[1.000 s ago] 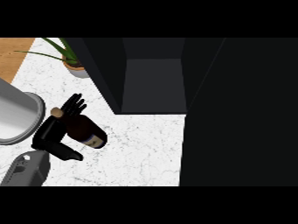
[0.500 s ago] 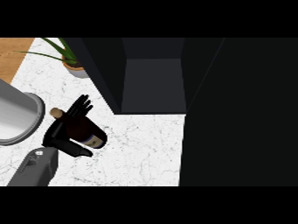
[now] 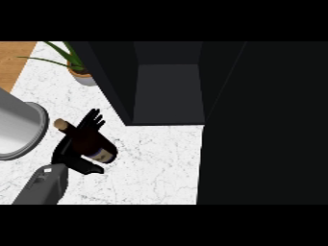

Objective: Pick up the wine, place it into the cabinet and close the cabinet

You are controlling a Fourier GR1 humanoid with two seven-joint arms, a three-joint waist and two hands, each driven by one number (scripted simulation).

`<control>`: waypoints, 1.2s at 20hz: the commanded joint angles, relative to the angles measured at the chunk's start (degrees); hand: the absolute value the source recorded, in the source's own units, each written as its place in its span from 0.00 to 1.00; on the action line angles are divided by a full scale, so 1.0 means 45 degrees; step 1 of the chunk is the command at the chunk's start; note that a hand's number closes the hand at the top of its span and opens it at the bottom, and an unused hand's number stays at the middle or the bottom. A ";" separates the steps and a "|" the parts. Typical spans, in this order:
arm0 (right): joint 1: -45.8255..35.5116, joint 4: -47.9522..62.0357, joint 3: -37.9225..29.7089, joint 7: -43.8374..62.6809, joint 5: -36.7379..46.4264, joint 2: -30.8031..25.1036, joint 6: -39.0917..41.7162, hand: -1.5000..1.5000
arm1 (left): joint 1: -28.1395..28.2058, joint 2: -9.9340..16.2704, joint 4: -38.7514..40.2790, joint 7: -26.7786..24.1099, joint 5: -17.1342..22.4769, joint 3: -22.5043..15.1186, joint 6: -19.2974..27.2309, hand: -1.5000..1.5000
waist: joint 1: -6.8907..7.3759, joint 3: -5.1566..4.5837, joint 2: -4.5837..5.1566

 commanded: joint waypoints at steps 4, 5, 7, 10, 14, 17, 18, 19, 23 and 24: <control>0.0024 0.0136 0.0269 -0.0288 0.0216 0.0111 0.0136 0.00 | -0.0507 -0.0049 0.0833 -0.1057 0.0087 0.0038 -0.1058 0.00 | -0.0016 -0.0002 -0.0001; -0.0704 0.0244 -0.0660 0.0379 -0.0734 -0.0182 -0.0101 0.00 | -0.0244 -0.0178 0.1160 -0.1686 -0.0250 -0.0200 -0.1002 1.00 | -0.0045 -0.0009 0.0028; -0.0982 0.0823 -0.0272 0.0158 -0.0189 0.0019 -0.0215 0.00 | -0.0233 -0.0317 0.0822 -0.1356 -0.0166 -0.0276 -0.0937 1.00 | 0.0066 -0.0001 -0.0004; -0.0261 0.0544 0.0095 -0.0517 0.0252 0.0280 -0.0044 0.00 | -0.0671 0.0116 0.1602 -0.1392 -0.0095 -0.0149 -0.1672 1.00 | -0.0044 -0.0008 0.0024; -0.0293 0.0264 0.0493 0.0108 0.0432 0.0338 -0.0209 0.00 | -0.0417 0.0254 0.1584 -0.1705 -0.0234 -0.0343 -0.1950 1.00 | -0.0010 -0.0010 0.0017; 0.0226 -0.0008 0.0139 0.0044 0.0200 0.0109 0.0038 0.00 | -0.0645 -0.0155 0.1444 -0.1800 -0.0356 -0.0494 -0.1397 1.00 | -0.0067 -0.0006 0.0006; -0.0299 0.0841 0.0216 -0.0410 0.0436 0.0212 0.0056 0.00 | -0.0430 -0.0011 0.1548 -0.2426 -0.0644 -0.0699 -0.1471 1.00 | -0.0053 -0.0014 0.0044; 0.0147 -0.0320 -0.0030 0.0181 -0.0221 0.0077 0.0030 0.00 | -0.0648 0.0332 0.1776 -0.2333 -0.0596 -0.0557 -0.1406 1.00 | -0.0116 -0.0013 0.0028; -0.0206 -0.0072 -0.0392 0.0333 -0.0072 -0.0013 -0.0194 0.00 | 0.1961 -0.0529 0.0634 -0.3229 0.0182 0.0009 0.0828 1.00 | 0.0318 0.0018 -0.0094; 0.0391 0.0996 -0.0302 -0.1005 0.0256 0.0213 0.0251 0.00 | 0.2441 -0.0780 0.0577 -0.3680 0.0287 0.0180 0.1574 1.00 | 0.0357 0.0030 -0.0073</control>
